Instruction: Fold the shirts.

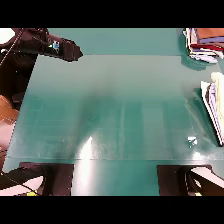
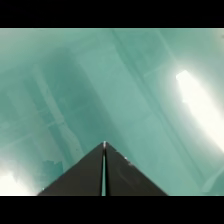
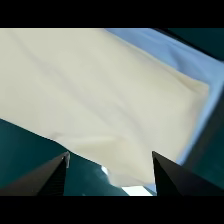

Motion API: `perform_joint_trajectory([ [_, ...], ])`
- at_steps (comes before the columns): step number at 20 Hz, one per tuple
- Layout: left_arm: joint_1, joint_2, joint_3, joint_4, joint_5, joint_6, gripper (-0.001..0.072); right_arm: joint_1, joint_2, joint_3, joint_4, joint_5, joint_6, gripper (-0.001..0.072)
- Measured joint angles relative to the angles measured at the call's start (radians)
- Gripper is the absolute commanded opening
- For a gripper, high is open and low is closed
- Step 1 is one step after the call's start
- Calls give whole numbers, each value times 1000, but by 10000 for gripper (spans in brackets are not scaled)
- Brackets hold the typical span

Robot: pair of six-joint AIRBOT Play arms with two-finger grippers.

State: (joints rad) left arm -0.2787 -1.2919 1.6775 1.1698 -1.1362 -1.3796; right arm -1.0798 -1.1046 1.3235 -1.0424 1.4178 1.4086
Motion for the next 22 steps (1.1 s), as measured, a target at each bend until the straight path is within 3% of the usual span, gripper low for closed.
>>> perform_joint_trajectory([
  [7, 0, 0, 0, 0, -1, 0, 27, 510, 2, 172, 175, -148, 0, 572],
  [8, 0, 0, 0, 0, -1, 0, 27, 587, 2, 181, 180, -175, 0, 517],
  [11, 0, 0, 0, -2, 0, 0, 27, 791, 1, 196, 192, -250, -6, 81],
  [12, 0, 0, 0, -2, 0, -1, 27, 842, 1, 198, 195, -266, -17, 16],
  [22, 0, 0, 0, -4, 2, -1, 27, 1006, 0, 204, 201, -314, -63, 16],
])
